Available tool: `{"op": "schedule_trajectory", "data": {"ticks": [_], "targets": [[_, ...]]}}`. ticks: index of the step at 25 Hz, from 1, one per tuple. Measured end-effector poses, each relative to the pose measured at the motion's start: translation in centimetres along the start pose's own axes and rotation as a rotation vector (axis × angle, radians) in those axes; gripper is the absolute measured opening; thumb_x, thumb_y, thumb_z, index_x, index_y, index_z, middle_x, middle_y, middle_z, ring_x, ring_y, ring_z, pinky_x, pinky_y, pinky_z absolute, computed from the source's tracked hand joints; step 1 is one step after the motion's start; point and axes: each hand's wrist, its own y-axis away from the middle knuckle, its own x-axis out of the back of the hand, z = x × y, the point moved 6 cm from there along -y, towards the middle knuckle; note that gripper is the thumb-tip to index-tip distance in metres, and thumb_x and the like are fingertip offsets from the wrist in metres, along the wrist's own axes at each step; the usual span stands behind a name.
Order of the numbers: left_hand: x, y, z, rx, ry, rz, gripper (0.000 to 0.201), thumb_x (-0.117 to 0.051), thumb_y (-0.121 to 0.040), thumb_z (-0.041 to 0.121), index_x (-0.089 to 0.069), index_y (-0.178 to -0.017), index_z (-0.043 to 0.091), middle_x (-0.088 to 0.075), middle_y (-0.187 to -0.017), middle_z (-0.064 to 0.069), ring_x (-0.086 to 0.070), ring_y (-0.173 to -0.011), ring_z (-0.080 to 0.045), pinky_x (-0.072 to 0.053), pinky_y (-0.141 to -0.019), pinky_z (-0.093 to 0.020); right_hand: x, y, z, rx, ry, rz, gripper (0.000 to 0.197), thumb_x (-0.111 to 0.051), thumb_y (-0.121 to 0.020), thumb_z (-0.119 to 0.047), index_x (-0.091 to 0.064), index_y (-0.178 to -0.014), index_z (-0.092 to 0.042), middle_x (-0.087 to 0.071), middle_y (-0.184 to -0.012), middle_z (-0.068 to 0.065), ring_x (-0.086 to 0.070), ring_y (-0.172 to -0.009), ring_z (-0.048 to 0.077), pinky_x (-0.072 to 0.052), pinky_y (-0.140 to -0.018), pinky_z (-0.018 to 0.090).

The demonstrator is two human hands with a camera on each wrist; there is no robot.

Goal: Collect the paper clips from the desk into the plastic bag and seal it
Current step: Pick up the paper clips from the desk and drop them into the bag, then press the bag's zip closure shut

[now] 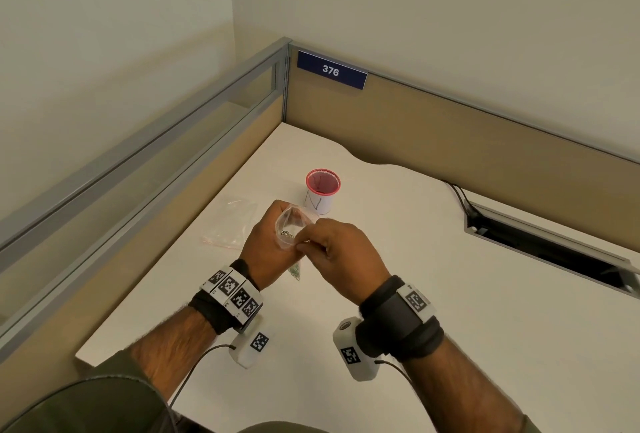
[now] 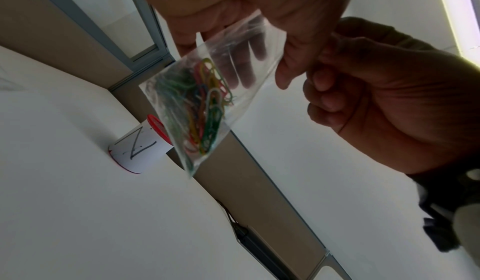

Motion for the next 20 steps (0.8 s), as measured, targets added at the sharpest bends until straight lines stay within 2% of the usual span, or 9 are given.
{"op": "schedule_trajectory", "data": {"ticks": [4,6,8,10,12,14,15,18,20], "targets": [[1.0,0.6,0.7,0.013,-0.049,-0.001,0.059,-0.081,-0.069,0.046,-0.051,-0.114,0.022,-0.065,-0.110,0.006,-0.064,-0.107,-0.013,-0.053,-0.090,-0.028,2.3,-0.3,-0.3,0.016,-0.035,0.114,0.009,-0.055,-0.094,-0.017,-0.064,-0.093,-0.015,-0.063,-0.088,0.001,-0.057,-0.078,0.017,-0.051,-0.072,0.030],[1.6,0.9,0.8,0.031,0.043,-0.029,0.076,-0.087,-0.063,0.051,-0.050,-0.123,0.023,-0.064,-0.123,0.002,-0.063,-0.117,-0.018,-0.051,-0.099,-0.031,3.5,-0.3,-0.2,0.023,-0.074,0.174,0.005,-0.058,-0.092,-0.015,-0.063,-0.091,-0.014,-0.063,-0.088,0.001,-0.058,-0.078,0.017,-0.050,-0.071,0.027],[2.2,1.2,0.7,0.079,0.167,-0.027,0.081,-0.085,-0.062,0.057,-0.053,-0.127,0.020,-0.066,-0.127,-0.002,-0.063,-0.120,-0.022,-0.051,-0.103,-0.033,4.3,-0.3,0.2,0.017,-0.125,0.200,0.004,-0.060,-0.091,-0.015,-0.064,-0.089,-0.014,-0.064,-0.089,0.000,-0.059,-0.079,0.016,-0.048,-0.070,0.020],[2.6,1.2,0.6,0.123,0.222,0.023,0.070,-0.081,-0.072,0.054,-0.059,-0.123,0.013,-0.071,-0.119,-0.005,-0.066,-0.115,-0.023,-0.053,-0.102,-0.037,4.5,-0.2,0.5,0.020,-0.159,0.177,0.003,-0.062,-0.090,-0.015,-0.064,-0.088,-0.015,-0.064,-0.089,-0.002,-0.059,-0.080,0.013,-0.046,-0.069,0.016],[2.8,1.1,0.6,0.117,0.200,0.067,0.041,-0.074,-0.086,0.032,-0.063,-0.113,0.003,-0.074,-0.109,-0.007,-0.068,-0.110,-0.025,-0.053,-0.102,-0.042,4.2,-0.2,0.7,0.042,-0.172,0.137,0.003,-0.063,-0.088,-0.016,-0.065,-0.086,-0.017,-0.064,-0.088,-0.004,-0.059,-0.079,0.010,-0.047,-0.068,0.015],[2.8,1.0,0.9,0.092,0.175,0.104,0.011,-0.066,-0.090,0.013,-0.066,-0.098,0.004,-0.075,-0.098,-0.005,-0.069,-0.102,-0.022,-0.052,-0.098,-0.040,3.8,0.0,1.3,0.050,-0.192,0.121,0.004,-0.064,-0.087,-0.015,-0.066,-0.086,-0.018,-0.064,-0.086,-0.007,-0.059,-0.078,0.010,-0.048,-0.068,0.014],[2.8,1.0,1.1,0.088,0.177,0.116,0.002,-0.064,-0.092,0.007,-0.066,-0.093,0.007,-0.075,-0.095,-0.004,-0.069,-0.099,-0.020,-0.052,-0.095,-0.037,3.8,0.1,1.8,0.043,-0.210,0.127,0.005,-0.065,-0.087,-0.014,-0.066,-0.085,-0.019,-0.064,-0.086,-0.008,-0.059,-0.078,0.010,-0.048,-0.067,0.014],[2.8,1.4,1.7,0.086,0.167,0.132,0.011,-0.060,-0.096,0.002,-0.066,-0.093,0.010,-0.075,-0.091,-0.004,-0.071,-0.094,-0.020,-0.054,-0.092,-0.033,3.7,0.7,3.6,-0.007,-0.283,0.175,0.016,-0.062,-0.084,-0.004,-0.067,-0.086,-0.020,-0.064,-0.085,-0.007,-0.058,-0.076,0.010,-0.046,-0.065,0.013],[2.1,1.7,2.1,0.064,0.153,0.095,0.011,-0.055,-0.098,0.003,-0.063,-0.095,0.008,-0.076,-0.092,-0.010,-0.073,-0.094,-0.024,-0.056,-0.091,-0.032,3.5,1.1,4.5,-0.050,-0.381,0.210,0.023,-0.060,-0.084,-0.001,-0.066,-0.096,-0.020,-0.064,-0.083,-0.005,-0.057,-0.072,0.010,-0.048,-0.064,0.017]]}}
